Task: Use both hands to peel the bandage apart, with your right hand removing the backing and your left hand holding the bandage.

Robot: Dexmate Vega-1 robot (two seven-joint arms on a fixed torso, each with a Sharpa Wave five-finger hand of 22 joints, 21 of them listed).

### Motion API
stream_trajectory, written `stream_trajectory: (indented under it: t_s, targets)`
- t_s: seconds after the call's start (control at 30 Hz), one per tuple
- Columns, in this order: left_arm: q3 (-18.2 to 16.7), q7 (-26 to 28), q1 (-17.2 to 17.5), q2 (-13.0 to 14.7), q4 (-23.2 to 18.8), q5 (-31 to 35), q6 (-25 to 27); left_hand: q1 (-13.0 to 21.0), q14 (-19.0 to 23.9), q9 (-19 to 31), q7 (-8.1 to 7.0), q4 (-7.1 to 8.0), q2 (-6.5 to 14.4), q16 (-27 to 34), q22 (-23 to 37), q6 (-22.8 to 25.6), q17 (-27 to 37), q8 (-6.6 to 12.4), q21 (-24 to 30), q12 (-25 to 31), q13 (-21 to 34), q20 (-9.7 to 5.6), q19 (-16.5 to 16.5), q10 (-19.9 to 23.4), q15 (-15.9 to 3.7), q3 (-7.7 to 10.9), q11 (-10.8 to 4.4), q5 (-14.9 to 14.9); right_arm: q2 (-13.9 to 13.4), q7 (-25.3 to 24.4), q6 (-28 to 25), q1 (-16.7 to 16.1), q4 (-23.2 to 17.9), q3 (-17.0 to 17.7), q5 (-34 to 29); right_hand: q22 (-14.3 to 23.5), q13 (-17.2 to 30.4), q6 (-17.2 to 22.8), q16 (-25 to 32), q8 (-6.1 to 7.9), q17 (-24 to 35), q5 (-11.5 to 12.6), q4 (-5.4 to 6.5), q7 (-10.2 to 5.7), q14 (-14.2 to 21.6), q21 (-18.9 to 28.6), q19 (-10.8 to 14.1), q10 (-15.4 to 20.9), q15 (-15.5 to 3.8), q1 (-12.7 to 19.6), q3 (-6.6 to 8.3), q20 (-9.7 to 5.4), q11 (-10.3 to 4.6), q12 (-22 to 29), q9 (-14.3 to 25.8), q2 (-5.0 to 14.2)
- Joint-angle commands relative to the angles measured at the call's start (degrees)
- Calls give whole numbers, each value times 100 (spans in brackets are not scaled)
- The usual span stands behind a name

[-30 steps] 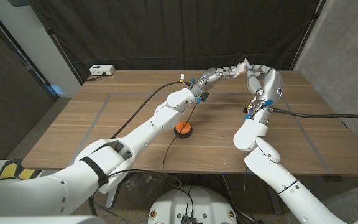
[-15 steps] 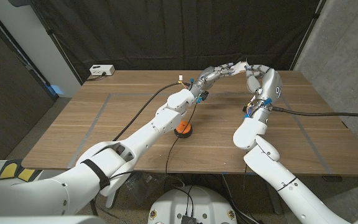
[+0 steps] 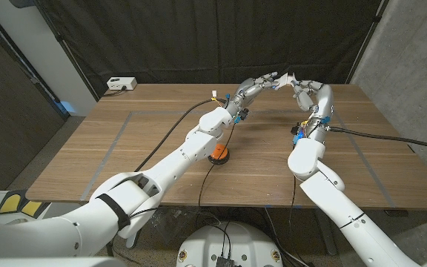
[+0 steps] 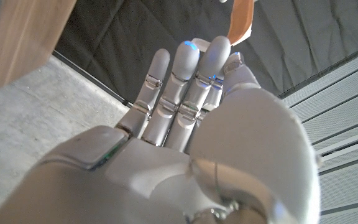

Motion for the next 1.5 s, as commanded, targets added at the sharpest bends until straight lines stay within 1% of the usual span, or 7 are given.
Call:
stream_trajectory:
  t_s: [0.03,0.33,0.6,1.1,1.17,1.4,1.5]
  targets:
    - [-23,650,331,131,-574,182,199,120,35,131,108,-25,-67,-10,4,35,19,131,68,45,25,-5,125,19,-473,93,-45,135,186,256,487,-48,180,294,822,-16,23,69,22,-1,54,15,-7,19,48,64,-48,69,-159,48,47,-215,-1,0,35,-17]
    - [-3,930,468,180,-794,317,182,201,72,310,254,-38,-176,-28,-2,102,24,302,107,68,39,-25,168,35,-502,183,-32,327,349,99,845,-34,382,391,961,-68,61,76,-10,-4,108,16,4,23,16,183,-85,64,-155,22,54,-208,-9,1,66,-39]
    - [23,1135,553,247,-975,455,231,250,88,434,318,-37,-239,-42,-5,104,29,400,129,86,48,-36,179,48,-509,254,-14,473,496,-65,1141,-13,549,438,972,-123,55,83,-3,-23,187,11,8,28,49,263,-98,70,-152,2,68,-217,-9,-16,61,-63]
    - [10,1307,662,246,-1111,461,253,290,123,620,366,-19,-328,-50,-9,75,38,530,161,115,51,-55,191,81,-526,354,-13,665,627,-240,1165,-22,579,504,904,-275,63,89,-83,-50,278,16,15,35,61,442,-143,80,-157,-32,125,-235,-7,-40,80,-81]
    - [3,1311,674,248,-1127,444,262,293,129,648,392,-14,-339,-51,-9,56,40,543,165,117,49,-62,190,84,-527,370,-14,694,646,-251,1157,-5,599,511,913,-293,64,90,-106,-56,275,16,16,45,48,462,-150,81,-156,-35,132,-235,-1,-42,78,-82]
    - [-18,1319,698,269,-1148,416,264,292,140,717,364,0,-363,-53,-10,51,45,592,178,120,46,-68,193,85,-538,406,-12,762,721,-339,1153,88,703,520,905,-375,71,91,-109,-66,349,14,13,40,96,553,-178,86,-156,-46,161,-231,-9,-52,96,-95]
    - [-30,1321,710,279,-1159,405,251,288,142,759,400,8,-377,-56,-10,29,48,613,183,125,46,-68,190,91,-532,427,-20,801,763,-395,1164,135,759,523,898,-416,73,97,-152,-76,330,14,14,37,88,593,-193,89,-159,-51,174,-239,-9,-57,94,-96]
